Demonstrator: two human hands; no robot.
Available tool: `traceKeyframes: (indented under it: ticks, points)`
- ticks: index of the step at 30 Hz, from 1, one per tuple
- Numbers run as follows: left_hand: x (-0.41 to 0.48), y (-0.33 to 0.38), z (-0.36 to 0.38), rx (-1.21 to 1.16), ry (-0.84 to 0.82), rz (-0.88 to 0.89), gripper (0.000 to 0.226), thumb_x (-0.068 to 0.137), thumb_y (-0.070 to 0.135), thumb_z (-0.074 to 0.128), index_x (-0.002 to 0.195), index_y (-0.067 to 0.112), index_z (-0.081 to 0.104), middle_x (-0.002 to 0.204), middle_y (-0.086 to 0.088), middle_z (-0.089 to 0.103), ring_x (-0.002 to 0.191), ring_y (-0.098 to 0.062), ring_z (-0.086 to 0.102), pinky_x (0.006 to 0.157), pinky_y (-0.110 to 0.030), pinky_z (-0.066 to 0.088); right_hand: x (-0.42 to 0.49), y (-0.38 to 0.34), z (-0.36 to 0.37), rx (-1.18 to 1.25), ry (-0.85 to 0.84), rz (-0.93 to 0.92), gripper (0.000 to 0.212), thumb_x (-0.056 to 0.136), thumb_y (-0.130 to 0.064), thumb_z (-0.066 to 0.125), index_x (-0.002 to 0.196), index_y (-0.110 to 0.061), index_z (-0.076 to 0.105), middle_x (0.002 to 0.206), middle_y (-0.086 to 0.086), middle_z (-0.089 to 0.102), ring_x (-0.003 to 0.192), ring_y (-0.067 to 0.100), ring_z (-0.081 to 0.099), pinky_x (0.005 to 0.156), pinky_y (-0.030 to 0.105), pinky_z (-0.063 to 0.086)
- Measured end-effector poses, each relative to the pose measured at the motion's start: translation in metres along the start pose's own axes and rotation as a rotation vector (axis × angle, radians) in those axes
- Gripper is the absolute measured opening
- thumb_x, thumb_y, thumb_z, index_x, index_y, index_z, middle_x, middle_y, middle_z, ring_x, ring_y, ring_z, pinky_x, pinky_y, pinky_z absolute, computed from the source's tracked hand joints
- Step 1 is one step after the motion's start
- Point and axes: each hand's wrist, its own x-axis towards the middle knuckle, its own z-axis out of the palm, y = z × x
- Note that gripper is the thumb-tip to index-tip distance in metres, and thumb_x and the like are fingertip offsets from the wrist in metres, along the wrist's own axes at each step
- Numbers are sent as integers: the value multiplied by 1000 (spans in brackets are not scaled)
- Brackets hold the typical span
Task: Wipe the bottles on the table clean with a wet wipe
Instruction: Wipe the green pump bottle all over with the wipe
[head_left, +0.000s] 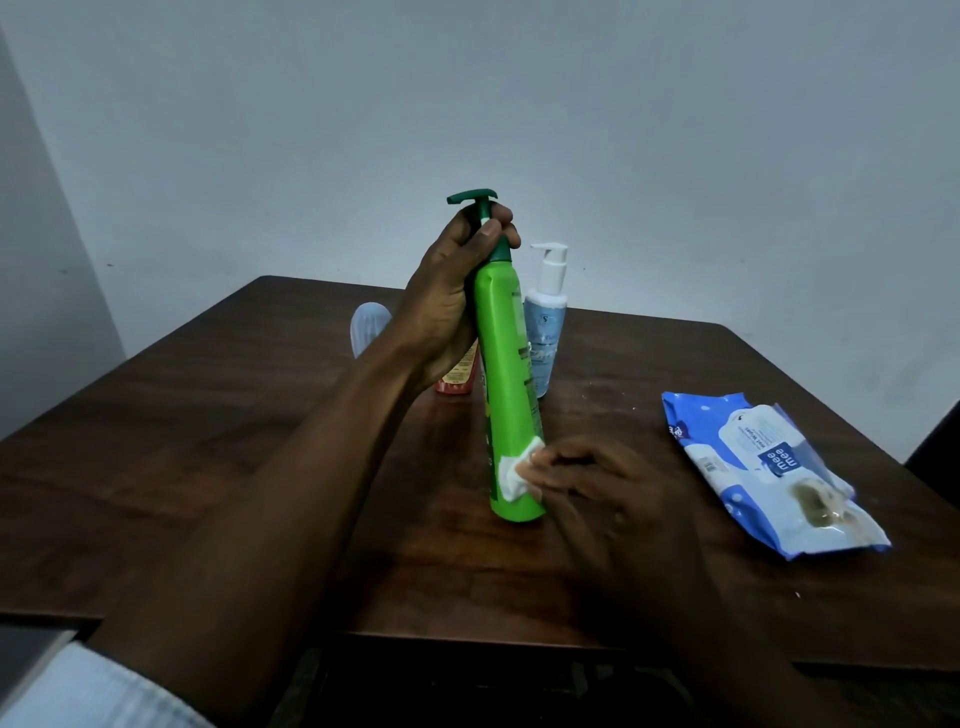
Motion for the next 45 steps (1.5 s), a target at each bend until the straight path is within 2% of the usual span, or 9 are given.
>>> traceKeyframes:
  ticks: [3, 7, 13, 18, 22, 26, 30, 35, 45]
  points:
    - [0, -1, 2, -3, -4, 6, 15, 105, 16, 42, 109, 17, 57, 96, 2, 59, 78, -6, 52, 72, -29, 40, -14, 4, 2, -5, -33, -18, 37, 80, -7, 79, 112, -26, 74, 115, -8, 66, 102, 4, 67, 91, 26, 54]
    - [1, -5, 4, -6, 2, 2, 16, 101, 21, 46, 110, 16, 59, 98, 2, 59, 81, -7, 52, 76, -28, 40, -11, 1, -2, -42, -95, -21, 22, 85, -13, 74, 106, -19, 77, 109, -2, 69, 97, 3, 65, 92, 18, 50]
    - [2, -9, 7, -4, 36, -8, 20, 98, 25, 48, 110, 15, 61, 97, 1, 59, 81, -10, 52, 80, -30, 40, 44, -11, -2, 29, -5, 14, 20, 85, -5, 77, 104, -13, 79, 105, 1, 71, 99, 8, 66, 89, 24, 53]
    - [3, -10, 9, -29, 37, -38, 22, 98, 25, 48, 111, 13, 62, 94, 2, 59, 77, -16, 47, 72, -30, 40, 95, -9, -3, 36, 119, 22, 18, 85, -7, 79, 102, -11, 79, 100, 3, 71, 96, 10, 69, 82, 34, 59]
    - [4, -8, 7, -59, 16, -47, 22, 106, 18, 39, 113, 10, 58, 96, 1, 56, 70, -10, 55, 68, -24, 48, 119, -7, -4, 35, 157, 15, 13, 86, -12, 79, 99, -13, 80, 97, 0, 73, 94, 9, 69, 79, 38, 59]
    - [0, -22, 4, -100, 46, -87, 21, 104, 17, 41, 110, 8, 59, 90, 0, 64, 77, -13, 62, 76, -31, 50, 129, -4, -2, 27, 182, 45, 12, 85, -14, 78, 97, -13, 81, 94, -1, 74, 90, 10, 70, 77, 39, 59]
    - [-13, -42, -8, -280, 44, -113, 27, 97, 20, 50, 119, 7, 59, 99, -4, 61, 87, -13, 61, 85, -28, 51, 121, 1, -2, -29, 129, 52, 13, 85, -14, 77, 98, -14, 81, 94, -2, 74, 91, 7, 70, 80, 35, 58]
    - [-11, -40, -9, -202, 0, -85, 31, 99, 16, 45, 126, 6, 57, 98, -1, 62, 90, -13, 56, 87, -29, 47, 111, 2, -11, -51, 97, 42, 13, 86, -14, 77, 98, -15, 80, 95, -4, 74, 93, 4, 68, 84, 29, 56]
    - [-13, -42, -14, -216, 48, -108, 39, 97, 15, 47, 132, 2, 54, 99, -2, 62, 93, -13, 55, 93, -31, 44, 66, 1, -30, -40, -51, 71, 17, 84, -21, 74, 99, -16, 81, 101, -4, 74, 94, 4, 69, 85, 28, 55]
